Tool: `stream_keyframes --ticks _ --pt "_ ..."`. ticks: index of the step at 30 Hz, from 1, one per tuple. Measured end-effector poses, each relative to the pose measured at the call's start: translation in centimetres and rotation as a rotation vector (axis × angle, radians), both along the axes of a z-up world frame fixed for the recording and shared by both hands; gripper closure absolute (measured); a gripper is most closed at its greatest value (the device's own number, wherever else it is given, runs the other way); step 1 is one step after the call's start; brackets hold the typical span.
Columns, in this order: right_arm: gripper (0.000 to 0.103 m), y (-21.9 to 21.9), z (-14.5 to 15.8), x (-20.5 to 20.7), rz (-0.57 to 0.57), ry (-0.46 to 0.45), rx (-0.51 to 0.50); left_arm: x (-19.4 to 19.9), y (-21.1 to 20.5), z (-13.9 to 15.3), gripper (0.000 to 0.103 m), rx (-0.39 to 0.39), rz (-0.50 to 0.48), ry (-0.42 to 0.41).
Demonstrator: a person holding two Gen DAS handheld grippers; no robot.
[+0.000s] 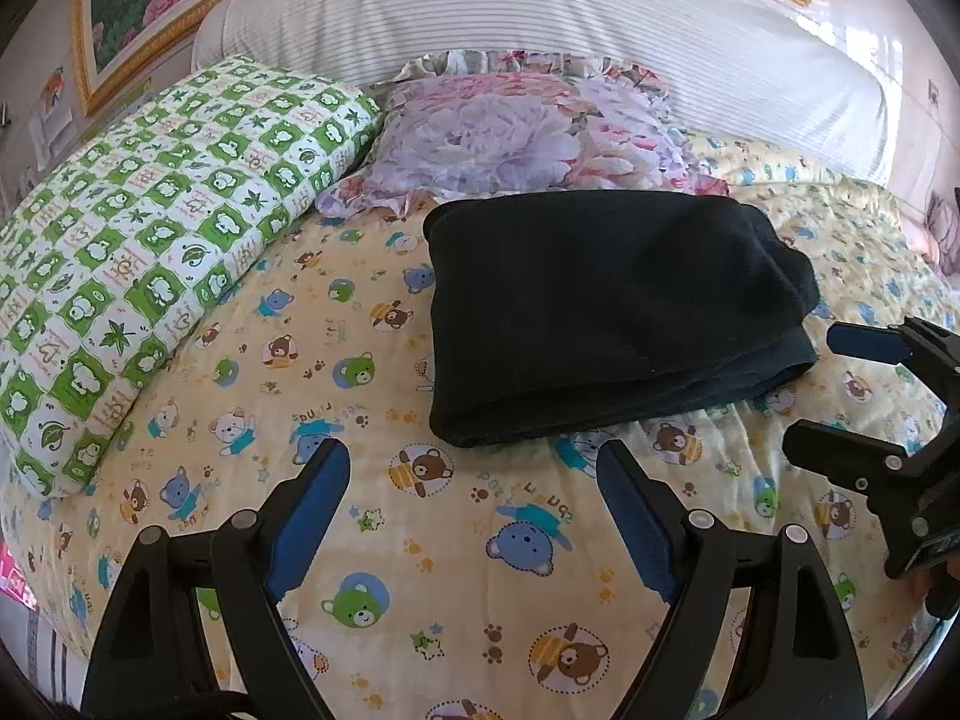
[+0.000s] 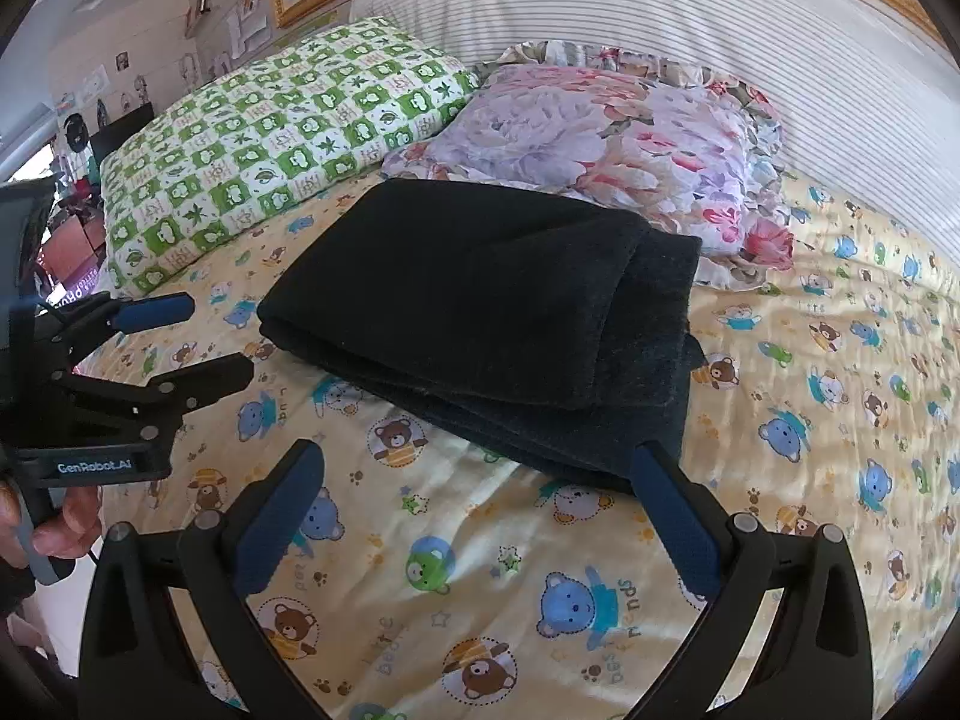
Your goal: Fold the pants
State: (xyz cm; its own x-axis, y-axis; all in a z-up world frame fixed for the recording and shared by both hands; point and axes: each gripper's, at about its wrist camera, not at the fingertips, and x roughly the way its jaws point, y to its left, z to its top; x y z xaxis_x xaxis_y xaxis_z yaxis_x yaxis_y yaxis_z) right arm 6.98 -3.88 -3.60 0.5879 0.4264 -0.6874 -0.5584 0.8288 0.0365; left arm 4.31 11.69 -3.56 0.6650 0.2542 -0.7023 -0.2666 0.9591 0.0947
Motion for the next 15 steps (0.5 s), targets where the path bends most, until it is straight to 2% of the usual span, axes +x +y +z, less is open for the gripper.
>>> stream_keyframes --ticks 15 --pt "0.001 -0.3 -0.2 0.3 0.000 -0.025 0.009 1.1 0.3 -1.0 0.018 0.025 0.011 -0.014"
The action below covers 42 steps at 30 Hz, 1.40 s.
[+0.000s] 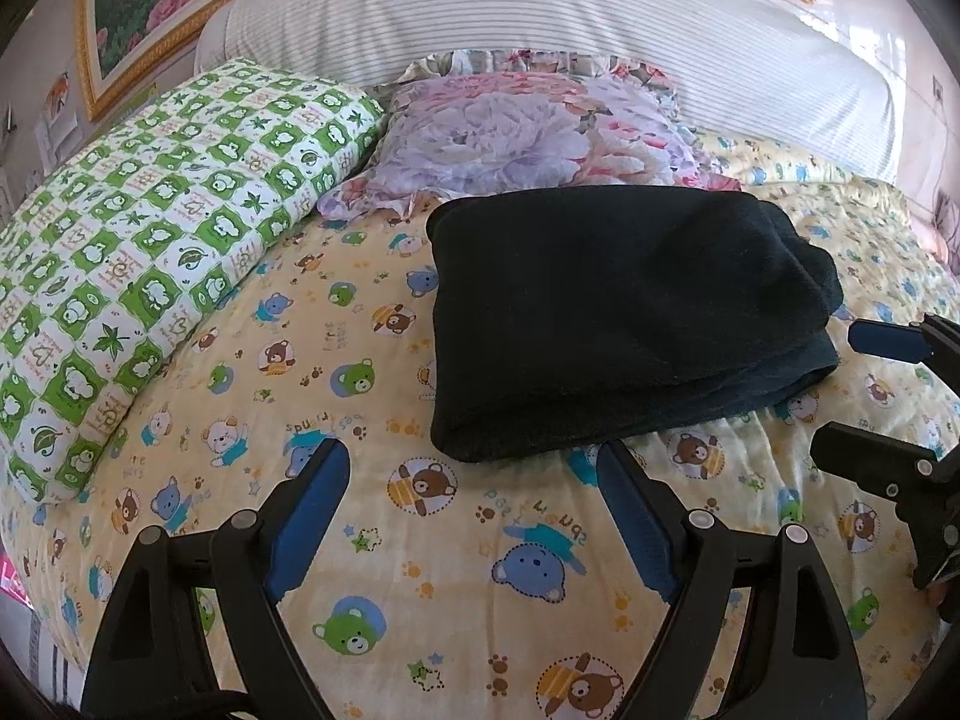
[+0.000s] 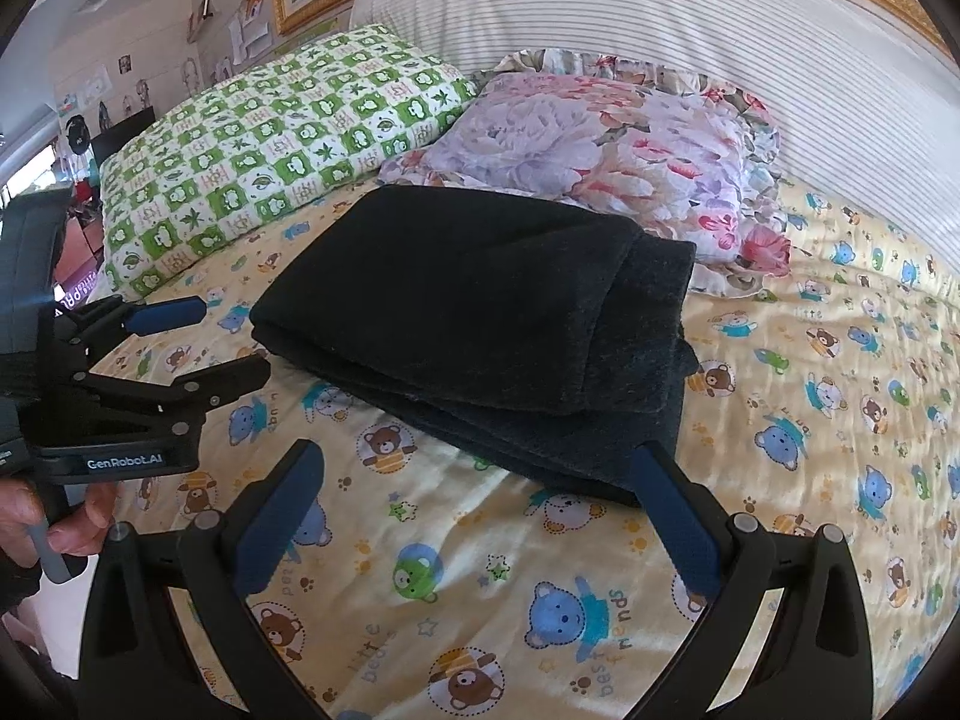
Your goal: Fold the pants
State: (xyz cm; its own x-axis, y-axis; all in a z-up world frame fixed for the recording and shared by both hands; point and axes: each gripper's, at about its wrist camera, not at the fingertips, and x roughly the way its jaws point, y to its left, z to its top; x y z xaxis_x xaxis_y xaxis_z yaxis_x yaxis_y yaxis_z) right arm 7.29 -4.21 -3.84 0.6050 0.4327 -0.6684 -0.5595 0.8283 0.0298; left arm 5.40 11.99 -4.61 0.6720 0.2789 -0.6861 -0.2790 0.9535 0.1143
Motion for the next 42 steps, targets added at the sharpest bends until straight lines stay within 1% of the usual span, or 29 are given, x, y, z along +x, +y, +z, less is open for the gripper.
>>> stream_keyframes --ticks 12,20,42 --pt "0.001 0.0 -0.3 0.0 -0.001 0.003 -0.001 0.2 -0.4 -0.2 0.018 0.004 -0.012 0.004" --pt "0.001 -0.3 -0.2 -0.2 -0.009 0.000 0.009 0.0 -0.9 -0.1 0.018 0.025 -0.011 -0.004" --pt "0.001 -0.1 -0.3 0.0 -0.014 0.004 0.011 0.0 -1.1 0.2 0.018 0.031 -0.019 -0.009"
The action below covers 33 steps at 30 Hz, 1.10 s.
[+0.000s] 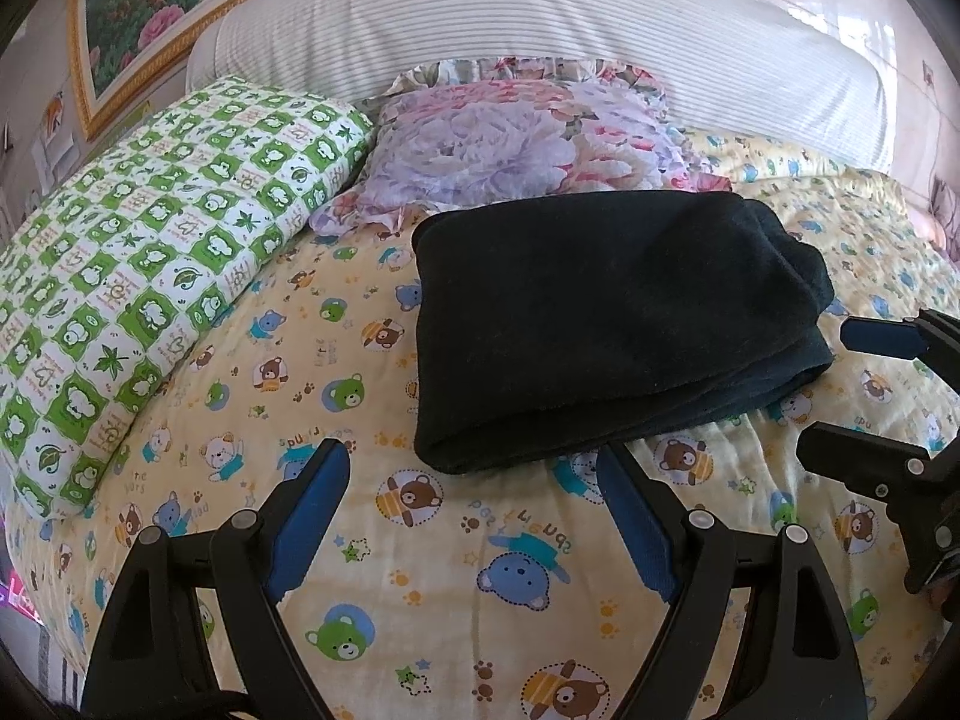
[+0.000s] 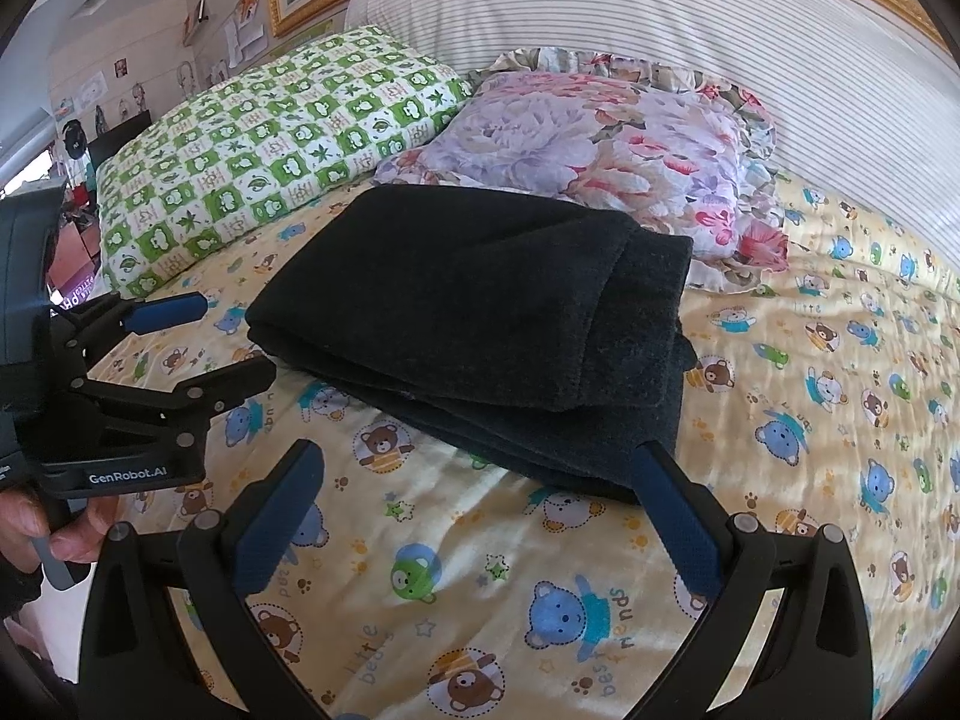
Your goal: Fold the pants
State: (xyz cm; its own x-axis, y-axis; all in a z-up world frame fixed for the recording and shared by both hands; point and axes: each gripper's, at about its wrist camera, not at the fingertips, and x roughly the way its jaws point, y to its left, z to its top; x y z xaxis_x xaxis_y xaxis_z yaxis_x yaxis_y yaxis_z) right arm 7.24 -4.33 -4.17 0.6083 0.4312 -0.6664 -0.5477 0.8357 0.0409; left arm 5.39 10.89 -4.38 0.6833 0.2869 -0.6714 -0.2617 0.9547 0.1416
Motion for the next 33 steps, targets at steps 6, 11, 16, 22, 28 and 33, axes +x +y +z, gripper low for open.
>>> stream_keyframes --ticks 6,11,16,22,28,33 --pt "0.001 0.17 0.15 0.02 0.003 -0.004 0.001 -0.03 -0.05 0.15 0.018 0.001 0.001 -0.002" --pt "0.001 0.28 0.26 -0.06 0.003 -0.006 -0.001 -0.11 -0.18 0.30 0.018 0.003 0.001 -0.004" --pt "0.001 0.31 0.24 -0.07 0.003 -0.005 0.000 -0.09 -0.17 0.26 0.018 0.003 0.001 -0.003" --pt "0.001 0.33 0.26 -0.12 0.001 -0.006 -0.001 -0.08 -0.26 0.26 0.018 0.001 0.001 0.000" --pt "0.001 0.42 0.32 -0.11 0.003 -0.006 0.001 -0.05 -0.22 0.21 0.018 -0.003 0.001 0.002" --pt "0.001 0.59 0.43 -0.13 0.002 -0.008 0.005 -0.01 -0.03 0.27 0.018 -0.006 0.005 -0.003"
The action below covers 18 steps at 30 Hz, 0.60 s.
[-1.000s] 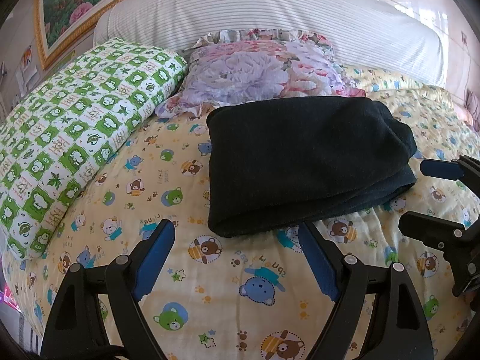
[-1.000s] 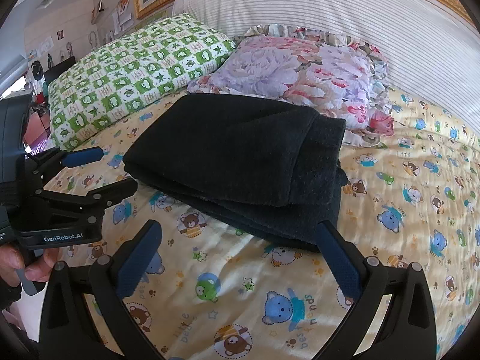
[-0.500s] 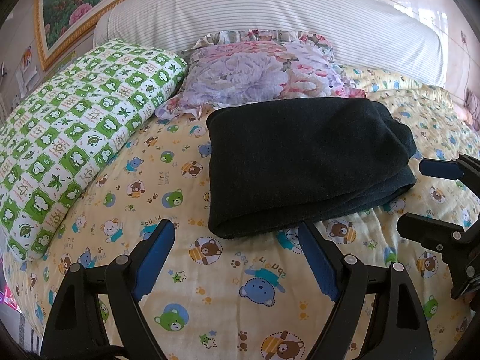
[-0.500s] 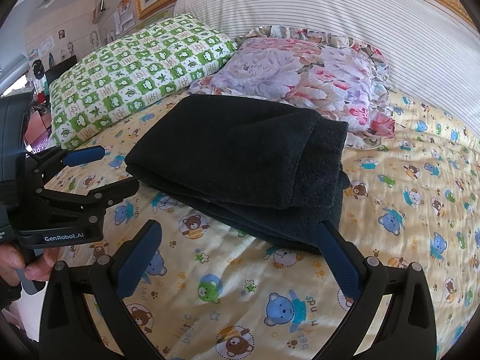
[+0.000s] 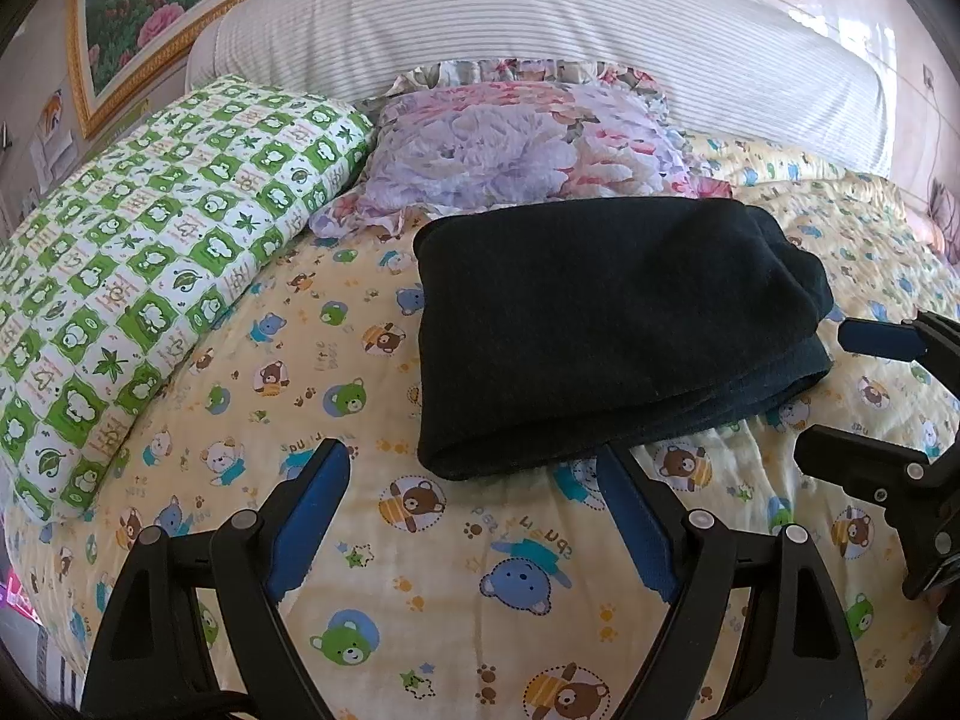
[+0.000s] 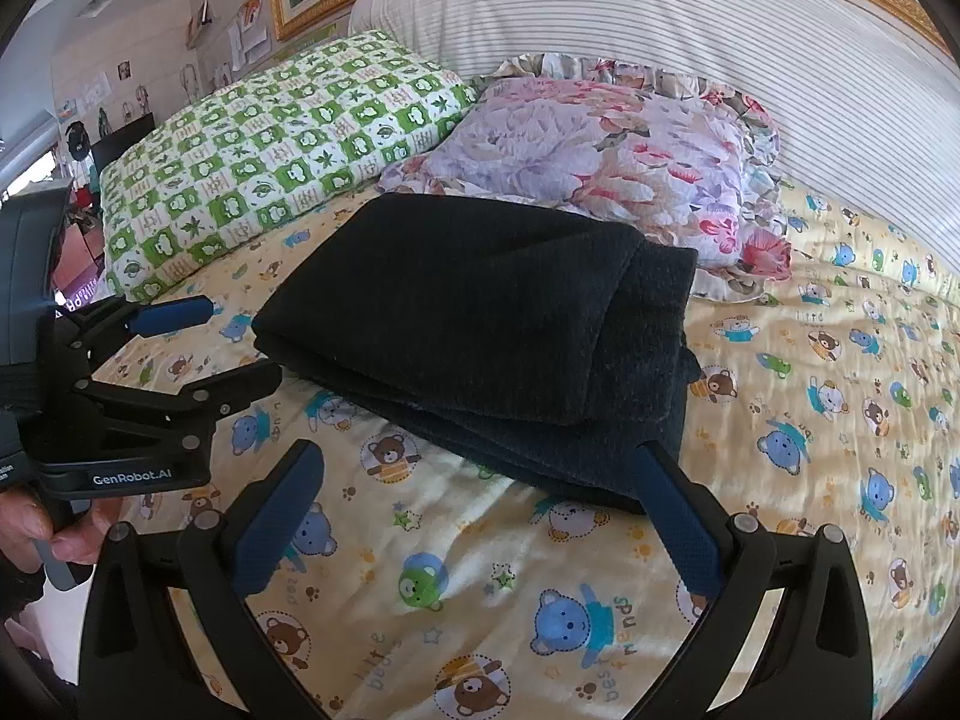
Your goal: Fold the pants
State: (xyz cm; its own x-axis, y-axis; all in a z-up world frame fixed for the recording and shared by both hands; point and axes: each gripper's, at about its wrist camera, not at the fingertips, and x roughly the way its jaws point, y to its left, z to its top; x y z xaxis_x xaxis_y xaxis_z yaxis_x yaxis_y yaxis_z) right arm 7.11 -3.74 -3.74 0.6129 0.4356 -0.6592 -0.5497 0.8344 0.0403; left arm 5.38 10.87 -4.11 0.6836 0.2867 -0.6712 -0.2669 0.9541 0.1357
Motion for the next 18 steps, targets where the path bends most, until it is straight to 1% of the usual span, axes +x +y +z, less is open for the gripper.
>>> stream_keyframes --ticks 5,18 --pt "0.001 0.09 0.08 -0.05 0.001 -0.003 -0.005 0.02 0.21 0.12 0.018 -0.012 0.005 -0.004" --pt "0.001 -0.16 0.26 -0.15 -0.005 -0.004 0.006 0.21 0.02 0.43 0.018 -0.010 0.004 -0.006"
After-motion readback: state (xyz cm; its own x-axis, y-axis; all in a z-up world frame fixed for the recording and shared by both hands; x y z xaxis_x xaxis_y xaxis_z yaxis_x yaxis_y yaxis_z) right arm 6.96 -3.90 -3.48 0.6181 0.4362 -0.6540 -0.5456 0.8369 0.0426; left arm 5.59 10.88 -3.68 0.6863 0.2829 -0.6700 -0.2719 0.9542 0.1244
